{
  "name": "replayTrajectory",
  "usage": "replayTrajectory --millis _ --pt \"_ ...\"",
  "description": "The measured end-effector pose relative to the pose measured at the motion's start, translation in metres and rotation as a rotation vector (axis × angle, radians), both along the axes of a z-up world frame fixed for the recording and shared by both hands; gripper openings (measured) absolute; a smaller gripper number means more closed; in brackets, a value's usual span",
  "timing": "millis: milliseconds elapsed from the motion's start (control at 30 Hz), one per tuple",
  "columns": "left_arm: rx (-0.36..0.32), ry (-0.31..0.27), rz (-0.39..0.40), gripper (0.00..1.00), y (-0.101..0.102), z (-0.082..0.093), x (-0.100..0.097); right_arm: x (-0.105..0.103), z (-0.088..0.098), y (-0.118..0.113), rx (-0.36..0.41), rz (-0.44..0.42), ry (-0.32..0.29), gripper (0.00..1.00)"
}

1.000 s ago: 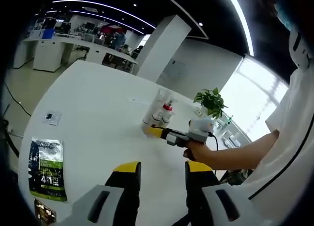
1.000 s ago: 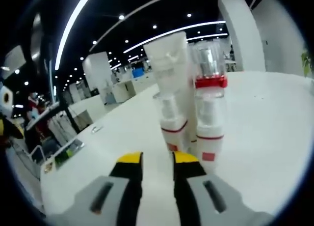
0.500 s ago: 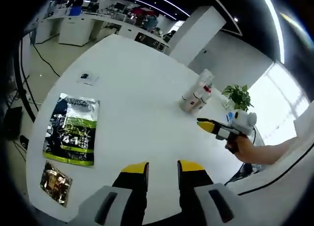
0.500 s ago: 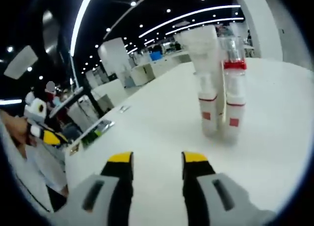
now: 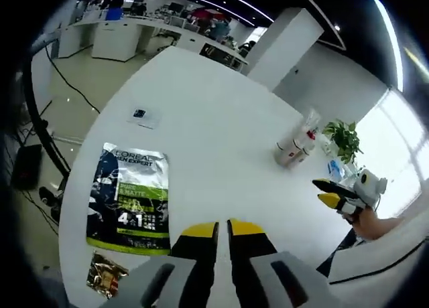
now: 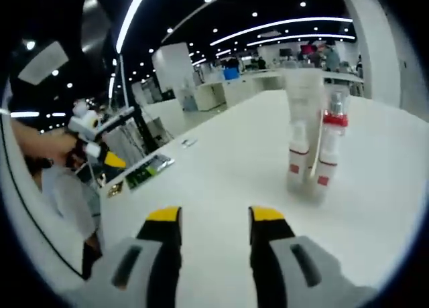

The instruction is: Arrange the skincare products in the storage area until every visible bottle or jar stands upright without overlapping.

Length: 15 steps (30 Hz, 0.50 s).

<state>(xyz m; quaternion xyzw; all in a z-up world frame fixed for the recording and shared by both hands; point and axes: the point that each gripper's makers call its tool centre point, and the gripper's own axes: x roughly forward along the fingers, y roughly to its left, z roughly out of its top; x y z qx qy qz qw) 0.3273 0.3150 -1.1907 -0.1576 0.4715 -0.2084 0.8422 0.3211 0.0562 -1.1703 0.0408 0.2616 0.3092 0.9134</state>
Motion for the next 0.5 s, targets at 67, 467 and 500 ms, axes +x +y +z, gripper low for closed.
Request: replayTrajectory --millis 67,467,500 --pt "0.035 0.005 0.013 0.38 0.008 -0.004 0.008 -0.005 0.0 -0.006 -0.007 -0.006 0.003 0.37" --pt "0.374 0.012 0.004 1.0 0.064 -0.035 0.045 -0.028 -0.002 -0.041 -0.056 -0.053 0.028 0.37" --pt "0.389 0.016 0.004 1.0 0.067 -0.035 0.046 -0.028 0.001 -0.043 -0.059 -0.06 0.024 0.37"
